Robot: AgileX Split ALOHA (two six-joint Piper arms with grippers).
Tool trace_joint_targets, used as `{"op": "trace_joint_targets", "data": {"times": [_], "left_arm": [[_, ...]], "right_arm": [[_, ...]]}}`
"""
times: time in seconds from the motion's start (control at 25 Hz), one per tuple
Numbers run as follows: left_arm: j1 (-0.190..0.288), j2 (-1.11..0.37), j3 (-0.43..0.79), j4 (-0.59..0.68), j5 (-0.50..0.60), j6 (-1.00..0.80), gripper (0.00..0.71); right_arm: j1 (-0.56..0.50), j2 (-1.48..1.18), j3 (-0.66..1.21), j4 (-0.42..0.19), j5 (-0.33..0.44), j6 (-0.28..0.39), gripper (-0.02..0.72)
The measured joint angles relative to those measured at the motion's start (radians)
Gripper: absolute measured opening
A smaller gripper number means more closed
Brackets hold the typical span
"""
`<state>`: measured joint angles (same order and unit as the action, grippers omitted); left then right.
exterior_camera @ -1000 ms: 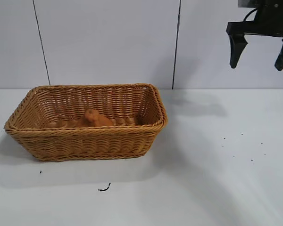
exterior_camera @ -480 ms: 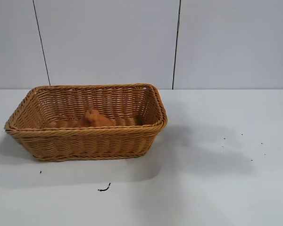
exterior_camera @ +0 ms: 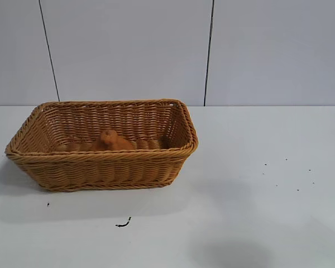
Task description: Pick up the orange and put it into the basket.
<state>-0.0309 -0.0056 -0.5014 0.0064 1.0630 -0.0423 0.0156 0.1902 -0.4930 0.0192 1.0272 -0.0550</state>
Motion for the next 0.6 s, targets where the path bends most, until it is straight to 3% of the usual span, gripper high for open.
{"op": "trace_joint_targets", "data": {"times": [0.28,0.6], "left_arm": [[0.000,0.000,0.000,0.000,0.000,0.000,0.666],[0.000,0.000,0.000,0.000,0.001,0.000,0.666]], "right_arm": [[0.000,-0.179,0.001,0.001,-0.006,0.000,0.694],[0.000,-0.194,0.001,0.001,-0.006,0.000,0.694]]}}
